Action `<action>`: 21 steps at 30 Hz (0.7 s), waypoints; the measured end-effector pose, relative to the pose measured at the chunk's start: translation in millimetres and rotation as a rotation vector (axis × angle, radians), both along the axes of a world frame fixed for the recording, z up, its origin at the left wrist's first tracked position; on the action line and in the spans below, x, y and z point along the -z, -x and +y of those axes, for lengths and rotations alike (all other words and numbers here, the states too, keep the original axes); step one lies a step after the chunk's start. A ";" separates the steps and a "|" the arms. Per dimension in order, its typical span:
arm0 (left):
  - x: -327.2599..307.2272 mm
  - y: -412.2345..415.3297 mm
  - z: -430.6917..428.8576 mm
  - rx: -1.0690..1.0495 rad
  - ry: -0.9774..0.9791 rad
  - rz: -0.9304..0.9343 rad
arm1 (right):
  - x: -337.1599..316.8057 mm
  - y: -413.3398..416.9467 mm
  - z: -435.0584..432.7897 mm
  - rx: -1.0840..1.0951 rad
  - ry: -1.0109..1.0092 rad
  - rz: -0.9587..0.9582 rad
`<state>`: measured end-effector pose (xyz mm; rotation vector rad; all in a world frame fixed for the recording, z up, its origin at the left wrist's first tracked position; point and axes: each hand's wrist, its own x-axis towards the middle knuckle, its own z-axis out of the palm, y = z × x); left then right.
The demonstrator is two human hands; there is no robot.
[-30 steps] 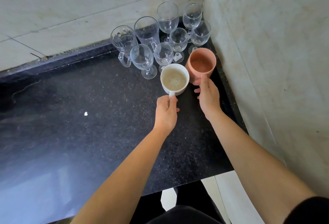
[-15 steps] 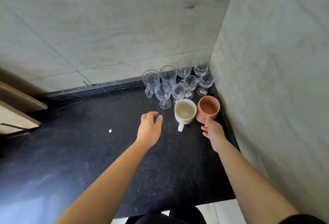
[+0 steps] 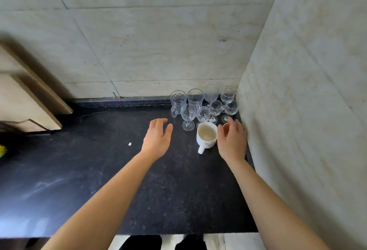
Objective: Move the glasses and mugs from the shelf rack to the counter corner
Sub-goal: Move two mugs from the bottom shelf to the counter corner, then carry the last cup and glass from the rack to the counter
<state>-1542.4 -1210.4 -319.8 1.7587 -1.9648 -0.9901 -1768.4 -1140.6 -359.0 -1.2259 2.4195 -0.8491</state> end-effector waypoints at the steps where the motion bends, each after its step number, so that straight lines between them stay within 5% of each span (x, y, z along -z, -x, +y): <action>1: -11.8 -11.4 -1.5 -0.021 0.057 -0.010 | -13.9 -8.6 -11.1 -0.058 0.019 0.070; 10: -102.1 -206.0 50.1 -0.463 0.530 -0.291 | -106.1 -189.5 -85.0 -0.676 0.339 0.274; 21: -157.2 -497.0 281.2 -0.924 0.615 -0.532 | -178.4 -533.6 24.2 -1.226 0.669 0.239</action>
